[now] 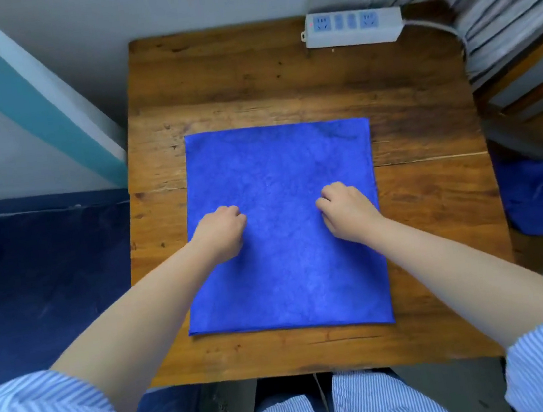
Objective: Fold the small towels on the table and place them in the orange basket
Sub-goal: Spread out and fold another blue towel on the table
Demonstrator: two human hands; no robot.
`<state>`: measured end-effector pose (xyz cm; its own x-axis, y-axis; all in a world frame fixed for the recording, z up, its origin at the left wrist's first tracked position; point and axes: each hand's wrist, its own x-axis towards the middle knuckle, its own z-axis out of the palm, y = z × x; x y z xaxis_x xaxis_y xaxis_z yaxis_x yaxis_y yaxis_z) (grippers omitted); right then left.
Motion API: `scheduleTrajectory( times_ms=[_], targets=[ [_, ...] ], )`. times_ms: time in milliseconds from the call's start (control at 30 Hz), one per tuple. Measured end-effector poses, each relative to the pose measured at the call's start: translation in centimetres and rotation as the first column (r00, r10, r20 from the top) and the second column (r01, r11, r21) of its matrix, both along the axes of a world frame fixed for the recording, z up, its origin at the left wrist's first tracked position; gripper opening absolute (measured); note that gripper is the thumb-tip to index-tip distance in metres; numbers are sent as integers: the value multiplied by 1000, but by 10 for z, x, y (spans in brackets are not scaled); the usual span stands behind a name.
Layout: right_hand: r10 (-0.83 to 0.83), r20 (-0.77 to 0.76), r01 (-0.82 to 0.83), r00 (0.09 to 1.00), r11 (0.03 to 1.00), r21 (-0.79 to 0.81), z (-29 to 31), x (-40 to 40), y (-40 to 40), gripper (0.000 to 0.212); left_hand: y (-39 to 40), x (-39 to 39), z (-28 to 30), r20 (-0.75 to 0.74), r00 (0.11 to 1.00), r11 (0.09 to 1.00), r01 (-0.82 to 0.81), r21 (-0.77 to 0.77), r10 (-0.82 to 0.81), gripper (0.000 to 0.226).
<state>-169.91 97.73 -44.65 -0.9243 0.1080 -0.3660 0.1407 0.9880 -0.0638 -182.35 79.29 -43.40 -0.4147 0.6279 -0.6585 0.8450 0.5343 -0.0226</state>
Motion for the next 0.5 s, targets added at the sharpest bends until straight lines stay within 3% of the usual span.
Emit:
scheduleTrajectory(
  times_ms=[100, 167, 433, 500],
  targets=[
    [-67, -73, 61, 995, 994, -86, -22, -33, 6, 30, 36, -17, -16, -19, 962, 930, -258, 260, 272, 26],
    [-100, -104, 84, 990, 985, -151, -24, -55, 5, 41, 54, -28, -31, 16, 928, 855, -349, 385, 371, 38],
    [-148, -59, 136, 987, 976, -171, -62, -99, 32, 61, 84, -67, -72, -1, 958, 879, -264, 397, 288, 52],
    [-106, -89, 94, 990, 988, -125, -66, -95, 35, 67, 71, -79, -75, -21, 971, 893, -210, 399, 238, 68]
  ],
)
